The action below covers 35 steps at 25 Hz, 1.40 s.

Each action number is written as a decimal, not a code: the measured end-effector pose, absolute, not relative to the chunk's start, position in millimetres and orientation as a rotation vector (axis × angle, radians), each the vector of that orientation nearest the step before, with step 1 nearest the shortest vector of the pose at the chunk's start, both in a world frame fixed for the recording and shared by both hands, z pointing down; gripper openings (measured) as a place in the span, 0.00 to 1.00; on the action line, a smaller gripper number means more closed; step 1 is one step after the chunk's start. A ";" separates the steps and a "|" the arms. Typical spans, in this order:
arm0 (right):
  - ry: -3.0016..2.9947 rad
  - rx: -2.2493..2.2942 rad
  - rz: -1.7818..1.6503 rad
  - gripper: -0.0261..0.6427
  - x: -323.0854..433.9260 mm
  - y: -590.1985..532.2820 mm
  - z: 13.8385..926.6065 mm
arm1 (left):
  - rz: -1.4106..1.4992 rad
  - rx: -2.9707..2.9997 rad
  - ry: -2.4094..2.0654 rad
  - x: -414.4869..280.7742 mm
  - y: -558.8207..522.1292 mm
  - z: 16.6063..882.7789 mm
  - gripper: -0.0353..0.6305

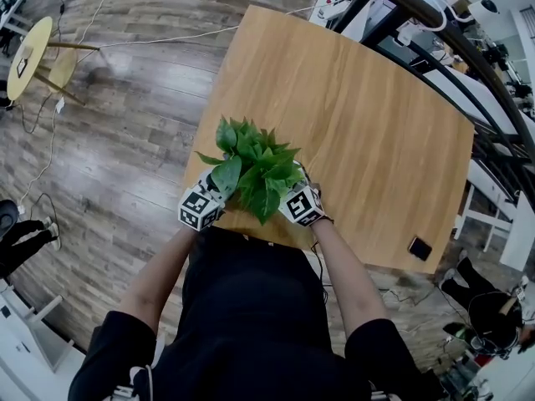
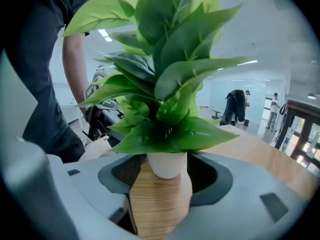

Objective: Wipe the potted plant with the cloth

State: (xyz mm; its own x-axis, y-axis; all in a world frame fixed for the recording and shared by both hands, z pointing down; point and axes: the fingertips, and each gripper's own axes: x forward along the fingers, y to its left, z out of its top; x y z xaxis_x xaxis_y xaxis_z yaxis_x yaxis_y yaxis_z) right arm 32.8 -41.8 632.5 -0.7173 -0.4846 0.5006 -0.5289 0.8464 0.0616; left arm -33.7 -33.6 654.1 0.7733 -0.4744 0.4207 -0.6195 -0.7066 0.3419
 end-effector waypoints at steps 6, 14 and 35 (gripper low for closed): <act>-2.485 0.837 0.128 0.45 37.2 -48.9 640.3 | 0.441 2.510 -0.793 -25.6 -30.9 652.1 0.33; -2.481 0.889 0.177 0.45 32.9 -44.5 634.1 | 0.419 2.512 -0.740 -13.5 -20.7 645.2 0.33; -2.490 0.932 0.191 0.45 32.8 -49.7 630.1 | 0.406 2.492 -0.824 -33.8 -46.5 643.5 0.33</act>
